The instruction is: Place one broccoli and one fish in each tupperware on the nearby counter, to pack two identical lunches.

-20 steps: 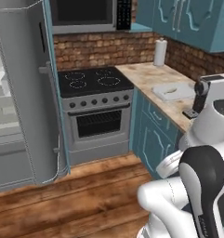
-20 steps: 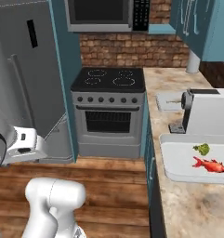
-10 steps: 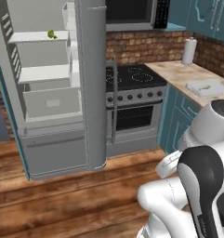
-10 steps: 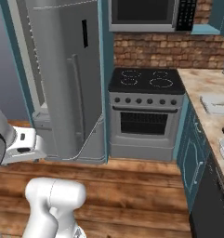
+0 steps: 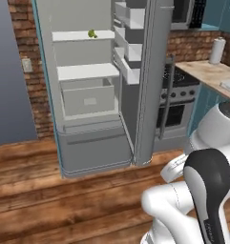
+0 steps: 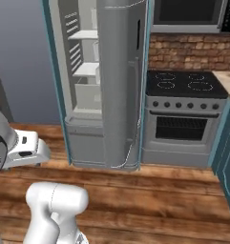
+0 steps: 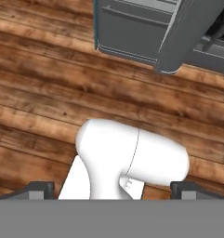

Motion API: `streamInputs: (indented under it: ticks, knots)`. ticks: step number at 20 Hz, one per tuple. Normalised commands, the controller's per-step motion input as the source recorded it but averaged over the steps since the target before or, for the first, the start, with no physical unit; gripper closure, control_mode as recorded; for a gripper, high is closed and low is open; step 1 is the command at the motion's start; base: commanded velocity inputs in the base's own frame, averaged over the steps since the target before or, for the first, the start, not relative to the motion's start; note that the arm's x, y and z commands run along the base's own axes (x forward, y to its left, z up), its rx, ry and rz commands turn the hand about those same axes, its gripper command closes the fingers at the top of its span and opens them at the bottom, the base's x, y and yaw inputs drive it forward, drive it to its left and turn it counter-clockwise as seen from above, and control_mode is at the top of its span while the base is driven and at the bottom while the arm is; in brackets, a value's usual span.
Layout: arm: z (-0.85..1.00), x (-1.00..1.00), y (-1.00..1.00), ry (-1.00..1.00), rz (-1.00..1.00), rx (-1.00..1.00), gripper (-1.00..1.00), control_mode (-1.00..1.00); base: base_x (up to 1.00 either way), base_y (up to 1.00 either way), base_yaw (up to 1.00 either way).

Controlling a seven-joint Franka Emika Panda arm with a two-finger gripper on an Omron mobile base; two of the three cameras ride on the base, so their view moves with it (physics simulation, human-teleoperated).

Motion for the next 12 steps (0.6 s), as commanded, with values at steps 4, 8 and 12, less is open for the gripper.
streamInputs:
  ticks: [4, 8, 12]
  knots:
    - [0.0, 0.0, 0.0, 0.0, 0.0, 0.0, -1.0, 1.0, 0.29, 0.98, -0.04]
    - [0.0, 0.0, 0.0, 0.0, 0.0, 0.0, -1.0, 1.0, 0.92, 0.25, -0.13]
    - [0.0, 0.0, 0.0, 0.0, 0.0, 0.0, -1.0, 1.0, 1.0, 0.02, -0.11]
